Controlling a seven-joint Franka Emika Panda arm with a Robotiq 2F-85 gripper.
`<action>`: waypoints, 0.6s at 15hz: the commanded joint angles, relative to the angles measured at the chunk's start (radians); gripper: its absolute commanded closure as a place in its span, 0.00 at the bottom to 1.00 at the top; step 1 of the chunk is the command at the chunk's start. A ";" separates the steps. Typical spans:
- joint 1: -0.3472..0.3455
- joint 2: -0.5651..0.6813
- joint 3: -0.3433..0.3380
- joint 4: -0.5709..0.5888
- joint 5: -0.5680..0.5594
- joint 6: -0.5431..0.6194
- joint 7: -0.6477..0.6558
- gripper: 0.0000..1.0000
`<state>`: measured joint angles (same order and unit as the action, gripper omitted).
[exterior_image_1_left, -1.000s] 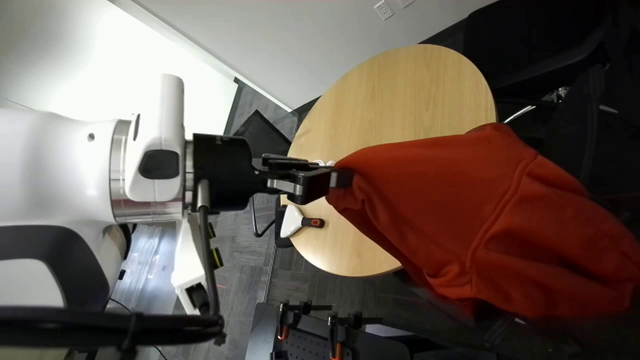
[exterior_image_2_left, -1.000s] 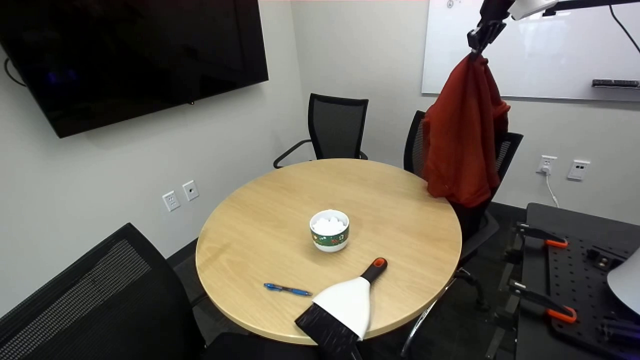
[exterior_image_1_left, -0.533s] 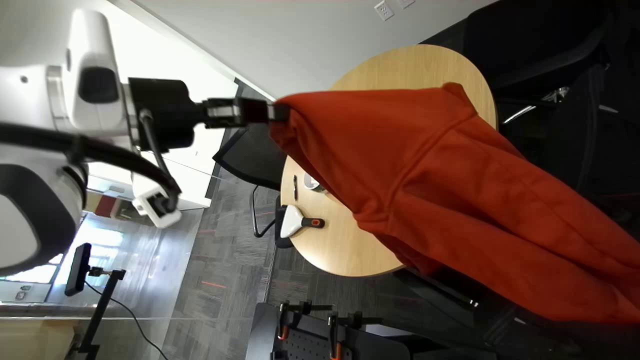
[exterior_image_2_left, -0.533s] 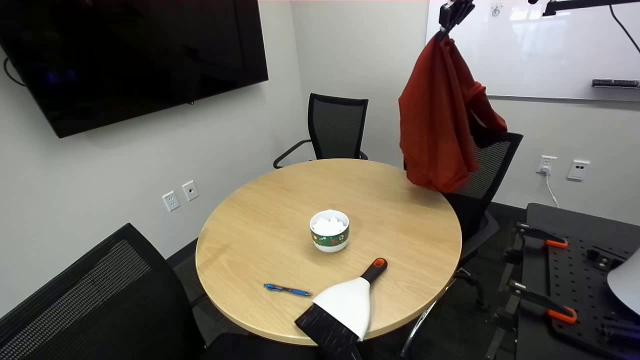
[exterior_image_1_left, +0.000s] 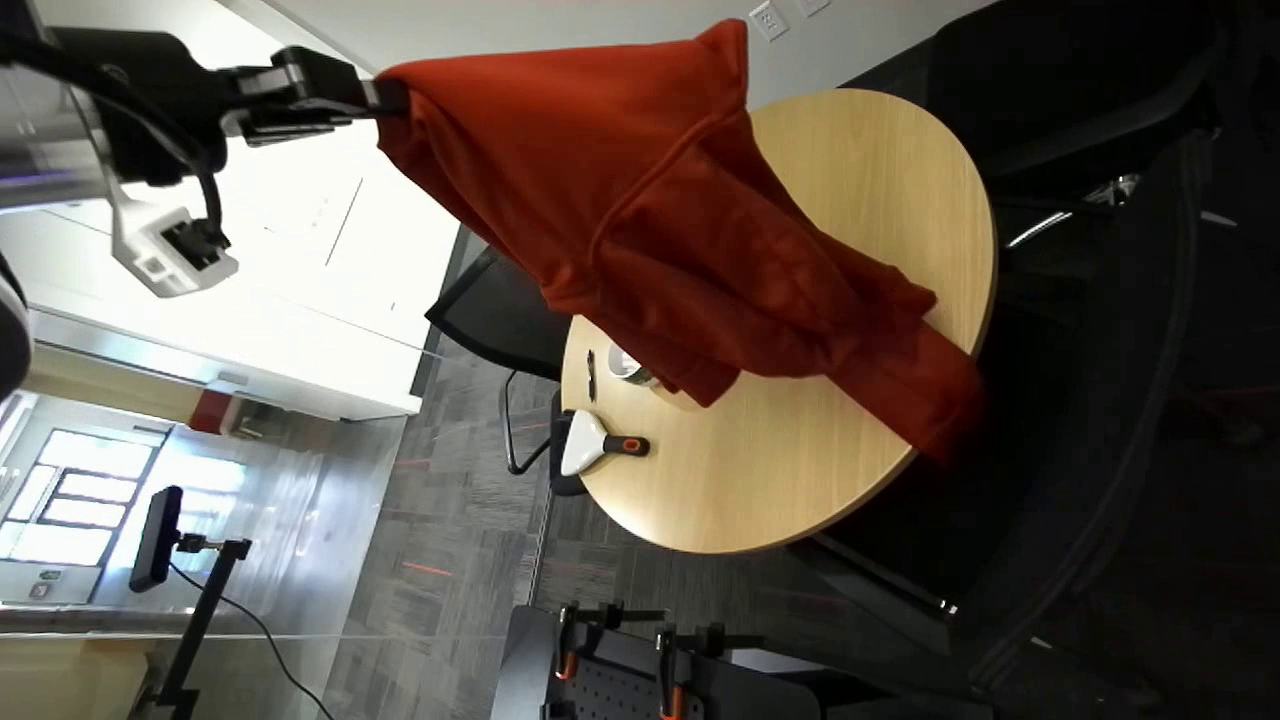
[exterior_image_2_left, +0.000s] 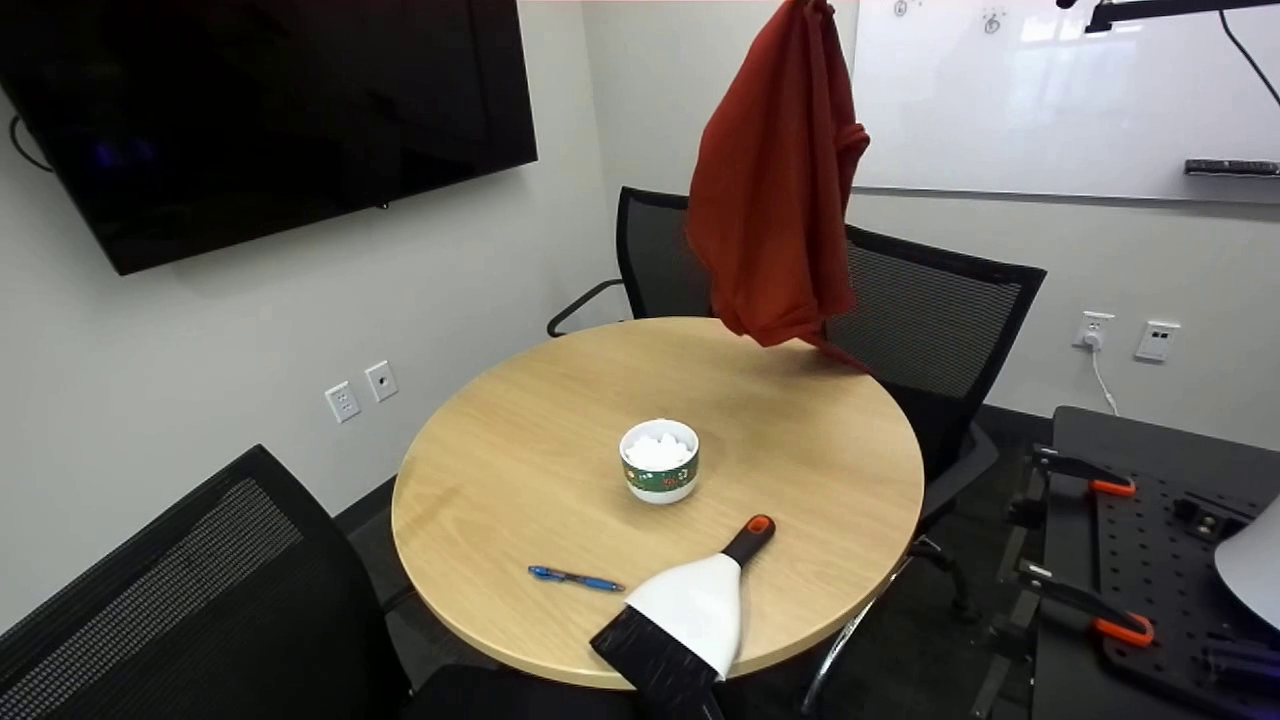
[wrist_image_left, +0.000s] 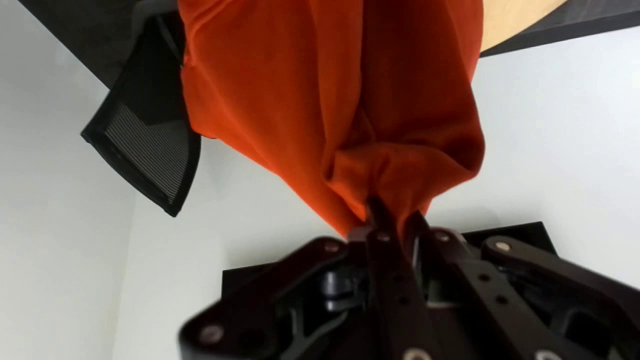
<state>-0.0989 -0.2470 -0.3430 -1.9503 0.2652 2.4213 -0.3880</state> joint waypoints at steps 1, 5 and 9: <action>0.018 0.038 -0.007 0.057 0.088 -0.019 -0.041 0.98; -0.012 0.102 -0.009 0.018 0.085 0.014 -0.037 0.98; -0.052 0.184 -0.003 -0.012 0.089 0.032 -0.068 0.98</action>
<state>-0.1206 -0.1077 -0.3574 -1.9600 0.3225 2.4246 -0.4068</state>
